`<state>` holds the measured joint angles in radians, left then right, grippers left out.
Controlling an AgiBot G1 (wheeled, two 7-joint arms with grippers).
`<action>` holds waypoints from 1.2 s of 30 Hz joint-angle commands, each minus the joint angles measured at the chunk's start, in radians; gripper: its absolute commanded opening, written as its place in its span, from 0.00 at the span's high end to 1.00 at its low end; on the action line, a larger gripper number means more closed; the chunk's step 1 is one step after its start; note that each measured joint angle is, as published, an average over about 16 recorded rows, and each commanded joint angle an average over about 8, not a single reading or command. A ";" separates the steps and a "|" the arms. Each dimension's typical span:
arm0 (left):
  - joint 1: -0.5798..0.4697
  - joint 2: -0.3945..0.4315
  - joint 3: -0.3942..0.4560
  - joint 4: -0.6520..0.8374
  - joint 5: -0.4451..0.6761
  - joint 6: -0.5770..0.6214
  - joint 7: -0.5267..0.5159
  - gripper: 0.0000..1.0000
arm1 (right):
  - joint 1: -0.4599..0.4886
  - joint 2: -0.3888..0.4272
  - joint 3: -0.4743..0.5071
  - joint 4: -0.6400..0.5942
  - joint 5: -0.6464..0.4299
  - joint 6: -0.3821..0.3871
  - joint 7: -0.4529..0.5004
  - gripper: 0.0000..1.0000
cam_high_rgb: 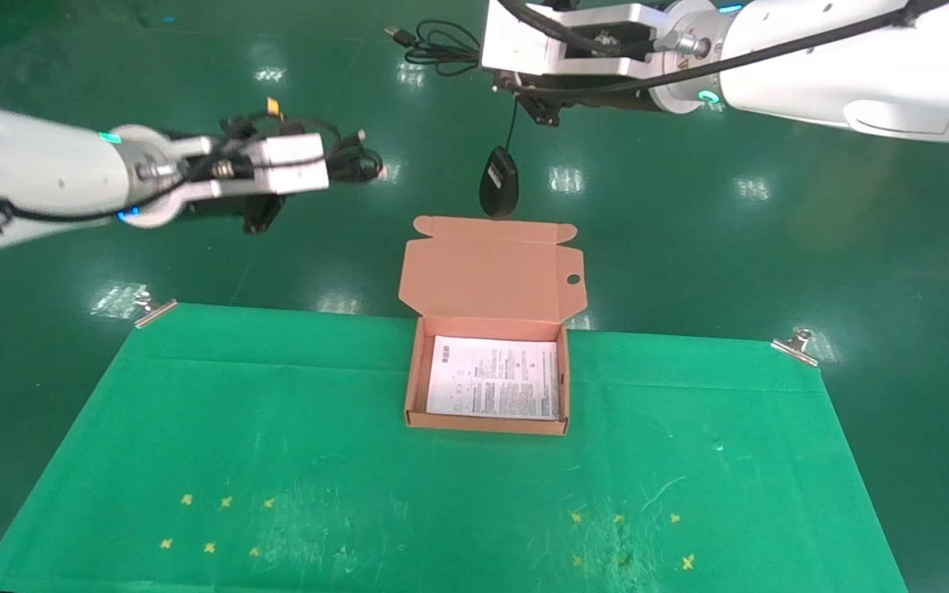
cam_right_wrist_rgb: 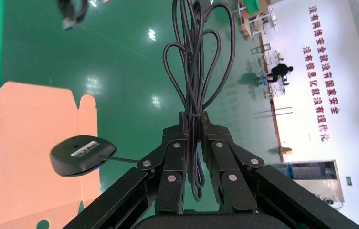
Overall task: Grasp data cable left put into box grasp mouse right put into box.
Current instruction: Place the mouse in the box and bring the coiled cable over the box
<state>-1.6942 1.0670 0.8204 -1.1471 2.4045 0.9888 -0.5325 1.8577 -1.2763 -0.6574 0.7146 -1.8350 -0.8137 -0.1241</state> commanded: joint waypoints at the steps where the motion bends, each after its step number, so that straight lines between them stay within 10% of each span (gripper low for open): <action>1: 0.012 -0.004 0.004 -0.002 0.006 0.000 -0.001 1.00 | -0.003 -0.003 -0.001 -0.002 0.003 0.000 -0.002 1.00; 36: 0.094 -0.080 0.029 -0.146 0.125 0.173 -0.160 1.00 | -0.176 -0.092 -0.254 -0.139 0.229 0.079 0.039 1.00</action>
<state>-1.6005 0.9871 0.8496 -1.2929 2.5294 1.1613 -0.6923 1.6837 -1.3673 -0.9090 0.5560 -1.6179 -0.7329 -0.0813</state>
